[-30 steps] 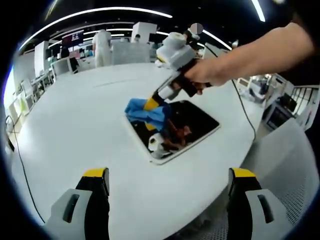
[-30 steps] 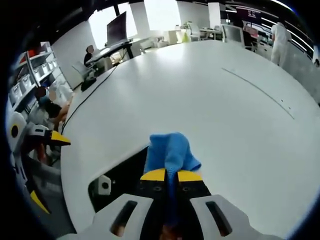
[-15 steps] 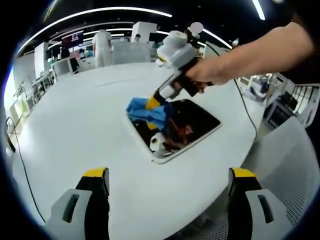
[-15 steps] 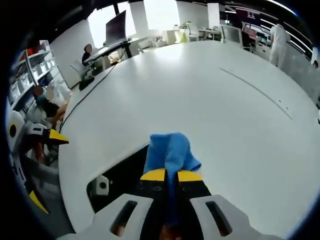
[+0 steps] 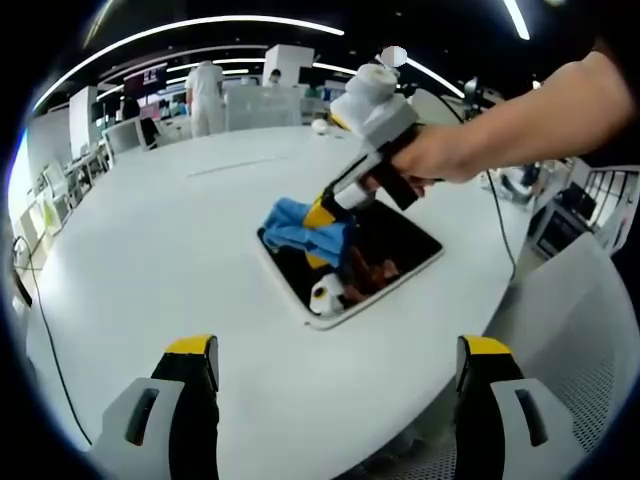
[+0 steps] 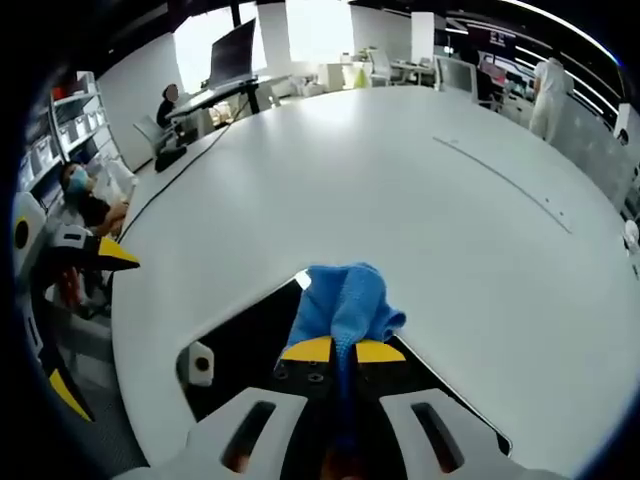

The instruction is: Wipe the mirror surface with the cleaning cloth until all visible marks leave the cleaned area.

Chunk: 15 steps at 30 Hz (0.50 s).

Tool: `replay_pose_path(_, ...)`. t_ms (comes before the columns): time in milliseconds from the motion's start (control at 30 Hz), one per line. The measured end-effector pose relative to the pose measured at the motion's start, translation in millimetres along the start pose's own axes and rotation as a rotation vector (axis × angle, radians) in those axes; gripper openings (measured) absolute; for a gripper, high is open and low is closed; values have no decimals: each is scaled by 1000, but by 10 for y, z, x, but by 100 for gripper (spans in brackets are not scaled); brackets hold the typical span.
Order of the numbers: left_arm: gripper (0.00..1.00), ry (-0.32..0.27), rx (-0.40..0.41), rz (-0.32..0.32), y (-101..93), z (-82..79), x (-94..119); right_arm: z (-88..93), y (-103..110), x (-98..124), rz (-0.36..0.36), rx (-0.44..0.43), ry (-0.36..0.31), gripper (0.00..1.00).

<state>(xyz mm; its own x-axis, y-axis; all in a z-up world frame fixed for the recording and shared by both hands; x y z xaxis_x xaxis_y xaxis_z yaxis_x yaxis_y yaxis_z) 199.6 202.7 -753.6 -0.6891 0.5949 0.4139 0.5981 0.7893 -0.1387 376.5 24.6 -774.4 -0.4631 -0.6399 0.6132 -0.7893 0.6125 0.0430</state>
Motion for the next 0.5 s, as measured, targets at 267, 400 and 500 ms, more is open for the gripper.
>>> replay_pose_path(267,100,-5,1,-9,-9,-24,8,52,83,55,13,-7,-1,0)
replay_pose_path(400,100,-39,4,-36,-2,-124,47,71,140,95,14,-1,4,0)
replay_pose_path(500,100,-26,-11,-53,23,-203,57,76,152,101,18,1,2,0)
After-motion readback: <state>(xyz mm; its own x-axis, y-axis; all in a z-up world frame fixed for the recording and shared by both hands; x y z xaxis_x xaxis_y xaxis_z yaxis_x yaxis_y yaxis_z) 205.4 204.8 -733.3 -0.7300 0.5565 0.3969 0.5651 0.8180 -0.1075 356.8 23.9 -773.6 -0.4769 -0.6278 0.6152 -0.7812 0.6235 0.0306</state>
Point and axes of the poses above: the point that each gripper's makers call its tool centre point, and the gripper's own axes: x roughly backward along the fingers, y roughly to its left, z roughly out of its underside, the point moved 10 cm from there along x, roughly backward along the fingers, and after that the axes turned 14 degrees about -y, right-handed, at the moved point
